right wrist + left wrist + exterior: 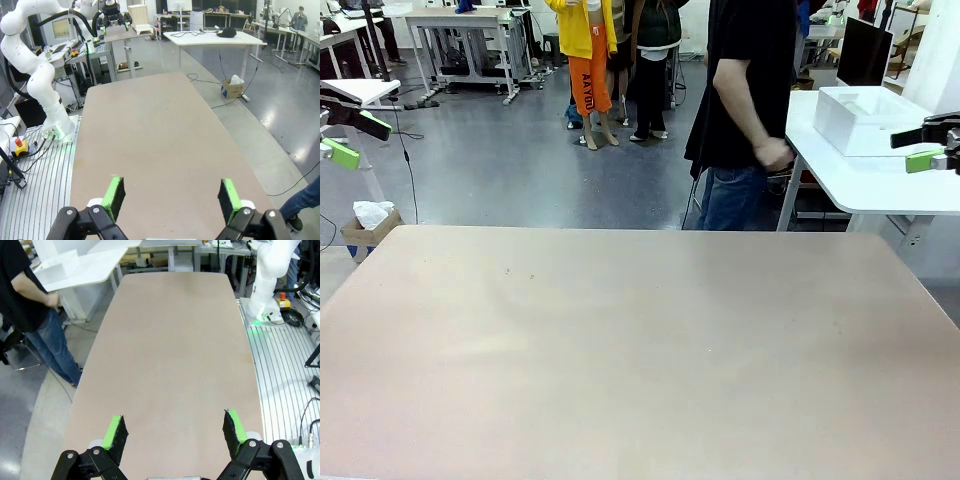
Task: Stack the cups and store them in the basket.
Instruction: Place the stack of Reusable plastic cups into the Pantry Basket.
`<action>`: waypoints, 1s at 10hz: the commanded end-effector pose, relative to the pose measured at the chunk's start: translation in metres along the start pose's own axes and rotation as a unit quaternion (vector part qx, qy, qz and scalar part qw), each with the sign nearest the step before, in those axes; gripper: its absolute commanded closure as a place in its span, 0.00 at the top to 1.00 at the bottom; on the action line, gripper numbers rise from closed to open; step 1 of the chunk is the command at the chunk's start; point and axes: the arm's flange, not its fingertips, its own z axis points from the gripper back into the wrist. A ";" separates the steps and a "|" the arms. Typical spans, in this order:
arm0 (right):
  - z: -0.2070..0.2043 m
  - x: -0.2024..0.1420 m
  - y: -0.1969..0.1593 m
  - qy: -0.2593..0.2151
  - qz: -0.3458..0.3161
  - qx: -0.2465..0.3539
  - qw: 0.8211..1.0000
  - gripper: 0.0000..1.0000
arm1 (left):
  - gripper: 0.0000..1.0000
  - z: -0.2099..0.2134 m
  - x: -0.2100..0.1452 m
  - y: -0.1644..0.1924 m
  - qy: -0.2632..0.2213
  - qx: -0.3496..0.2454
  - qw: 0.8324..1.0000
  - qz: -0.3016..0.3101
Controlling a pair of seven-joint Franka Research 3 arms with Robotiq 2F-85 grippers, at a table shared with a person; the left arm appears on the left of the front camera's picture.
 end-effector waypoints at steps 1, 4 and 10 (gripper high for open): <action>-0.001 0.003 0.002 -0.008 -0.007 -0.007 1.000 1.00 | 1.00 -0.002 0.004 -0.002 -0.004 0.002 1.000 0.003; -0.001 0.003 0.002 -0.008 -0.007 -0.007 1.000 1.00 | 1.00 -0.002 0.004 -0.002 -0.004 0.002 1.000 0.003; -0.001 0.003 0.002 -0.008 -0.007 -0.007 1.000 1.00 | 1.00 -0.002 0.004 -0.002 -0.004 0.002 1.000 0.003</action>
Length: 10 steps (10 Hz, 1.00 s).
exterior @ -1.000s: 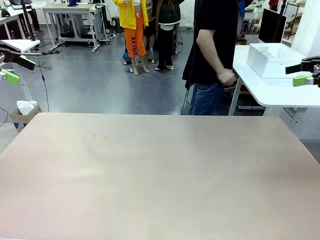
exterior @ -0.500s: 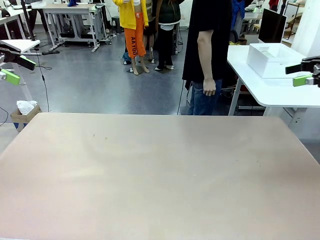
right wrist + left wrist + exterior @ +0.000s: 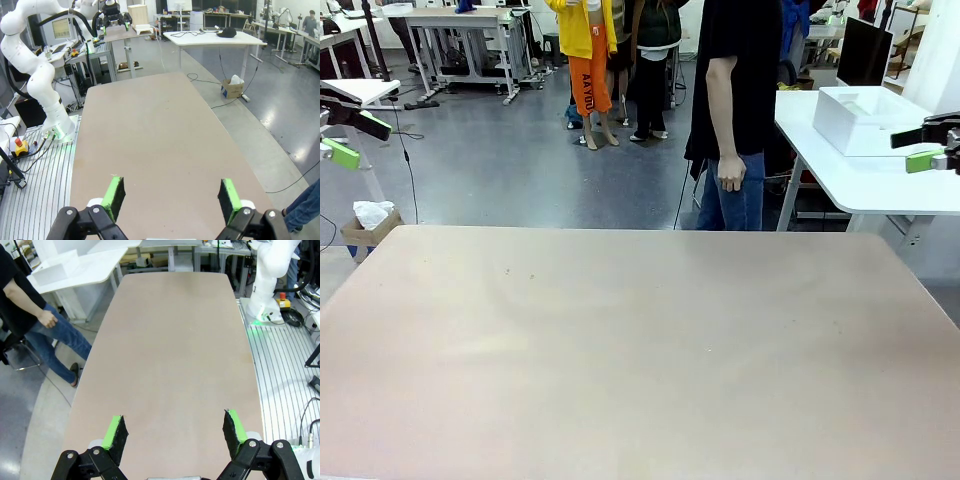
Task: Stack the cups and store them in the basket.
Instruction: Place the stack of Reusable plastic cups into the Pantry Basket.
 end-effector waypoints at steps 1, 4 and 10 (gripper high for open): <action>-0.001 0.003 0.002 -0.008 -0.007 -0.007 1.000 1.00 | 1.00 -0.002 0.004 -0.002 -0.004 0.002 1.000 0.003; -0.001 0.003 0.002 -0.008 -0.007 -0.007 1.000 1.00 | 1.00 -0.002 0.004 -0.002 -0.004 0.002 1.000 0.003; -0.001 0.003 0.002 -0.008 -0.007 -0.007 1.000 1.00 | 1.00 -0.002 0.004 -0.002 -0.004 0.002 1.000 0.003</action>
